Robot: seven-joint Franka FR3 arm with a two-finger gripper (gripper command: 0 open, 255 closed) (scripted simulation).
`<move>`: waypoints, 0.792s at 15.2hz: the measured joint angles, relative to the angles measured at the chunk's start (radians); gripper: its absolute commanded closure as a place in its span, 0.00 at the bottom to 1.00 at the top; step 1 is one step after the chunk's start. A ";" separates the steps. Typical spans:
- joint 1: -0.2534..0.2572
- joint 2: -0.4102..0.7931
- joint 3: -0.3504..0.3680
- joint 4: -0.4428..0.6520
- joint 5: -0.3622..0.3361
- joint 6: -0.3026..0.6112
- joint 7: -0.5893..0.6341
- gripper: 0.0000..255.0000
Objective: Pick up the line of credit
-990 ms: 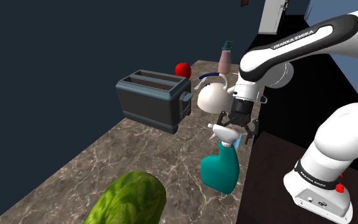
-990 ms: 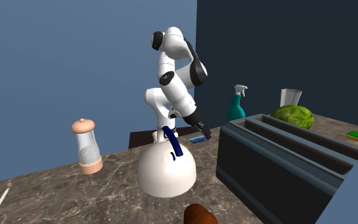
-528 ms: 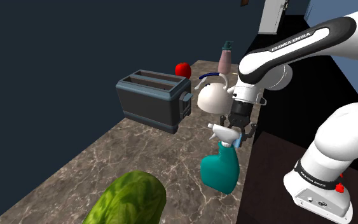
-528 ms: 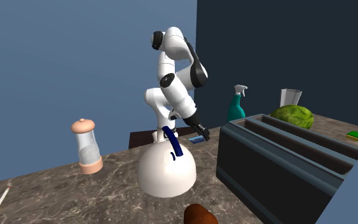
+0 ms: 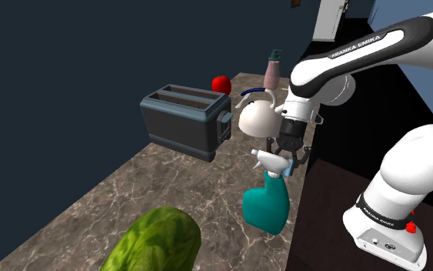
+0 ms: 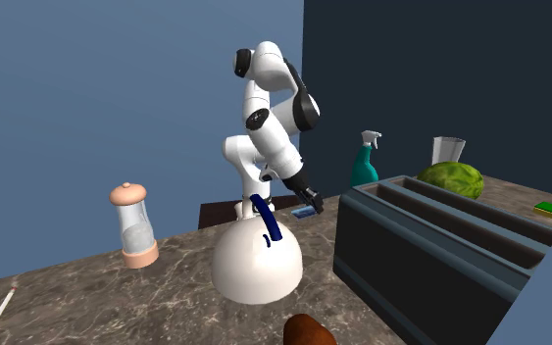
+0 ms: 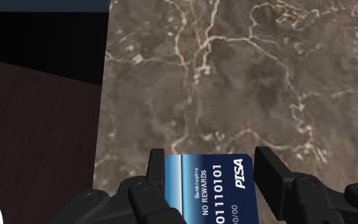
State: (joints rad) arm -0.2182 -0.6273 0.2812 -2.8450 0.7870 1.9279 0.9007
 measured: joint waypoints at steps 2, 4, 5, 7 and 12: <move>0.000 -0.023 -0.005 0.010 -0.009 -0.029 0.019 1.00; -0.003 -0.048 -0.015 0.022 -0.023 -0.061 0.034 1.00; -0.006 -0.049 -0.018 0.032 -0.029 -0.072 0.040 1.00; -0.008 -0.070 -0.027 0.048 -0.041 -0.105 0.059 1.00; -0.011 -0.107 -0.043 0.088 -0.063 -0.172 0.097 1.00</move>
State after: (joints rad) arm -0.2290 -0.7344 0.2385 -2.7572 0.7240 1.7562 0.9980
